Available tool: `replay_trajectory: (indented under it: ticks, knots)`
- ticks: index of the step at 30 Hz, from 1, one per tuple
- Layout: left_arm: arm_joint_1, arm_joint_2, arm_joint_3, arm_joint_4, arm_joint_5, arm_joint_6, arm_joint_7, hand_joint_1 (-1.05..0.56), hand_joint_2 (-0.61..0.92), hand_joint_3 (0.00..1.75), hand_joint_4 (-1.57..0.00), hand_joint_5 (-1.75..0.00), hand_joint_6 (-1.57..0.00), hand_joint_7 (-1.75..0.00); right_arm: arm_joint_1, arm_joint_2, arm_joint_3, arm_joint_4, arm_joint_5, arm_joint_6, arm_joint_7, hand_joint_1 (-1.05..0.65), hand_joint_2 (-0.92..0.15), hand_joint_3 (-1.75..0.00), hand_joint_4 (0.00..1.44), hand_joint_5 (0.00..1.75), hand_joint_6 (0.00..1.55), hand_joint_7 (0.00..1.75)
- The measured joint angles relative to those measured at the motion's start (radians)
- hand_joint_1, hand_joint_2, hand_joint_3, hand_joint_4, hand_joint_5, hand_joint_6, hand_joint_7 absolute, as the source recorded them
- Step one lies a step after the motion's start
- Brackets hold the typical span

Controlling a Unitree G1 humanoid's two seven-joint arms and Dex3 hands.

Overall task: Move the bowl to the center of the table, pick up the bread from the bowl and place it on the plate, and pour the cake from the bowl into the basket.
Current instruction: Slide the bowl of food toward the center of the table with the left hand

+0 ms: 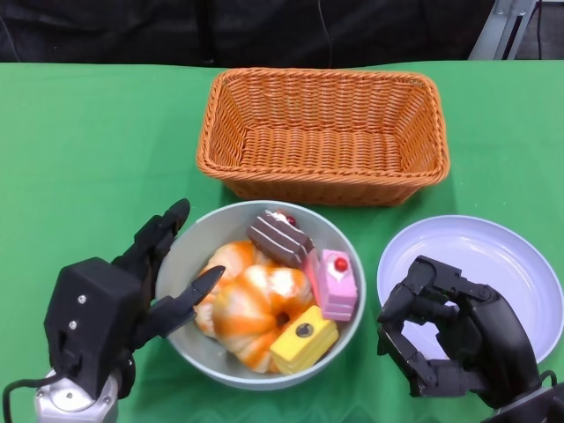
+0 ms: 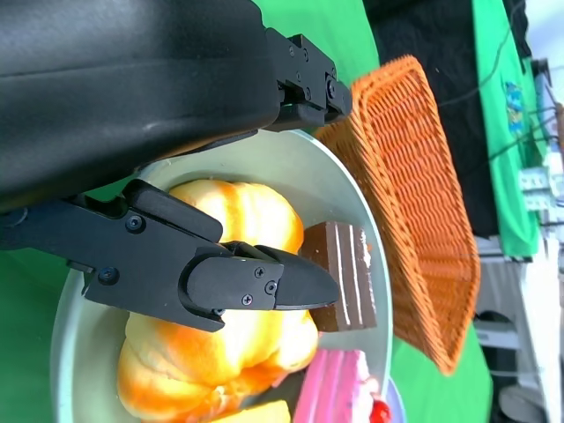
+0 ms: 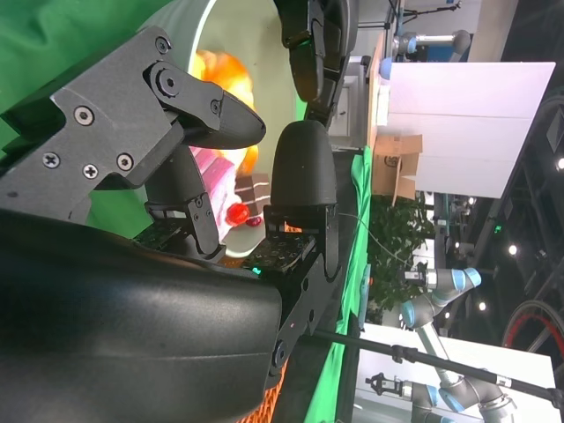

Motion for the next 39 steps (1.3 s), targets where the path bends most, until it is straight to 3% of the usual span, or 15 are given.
replay_trajectory:
  ticks: [25, 39]
  knots:
    - [0.052, -0.006, -0.010, -0.087, -0.117, 0.025, -0.092, -0.62, 0.92, 0.32, -0.10, 0.00, -0.11, -0.01, 0.000, 0.000, -0.001, 0.004, 0.002, -0.009, 0.006, -0.10, -0.45, -1.08, 0.71, 1.64, 0.66, 1.37]
    - [0.000, 0.002, 0.031, 0.014, 0.011, -0.074, 0.042, -0.53, 0.92, 0.31, -0.24, -0.05, -0.25, -0.04, 0.000, 0.000, -0.001, 0.004, 0.001, -0.009, 0.005, -0.09, -0.45, -1.09, 0.72, 1.63, 0.66, 1.36]
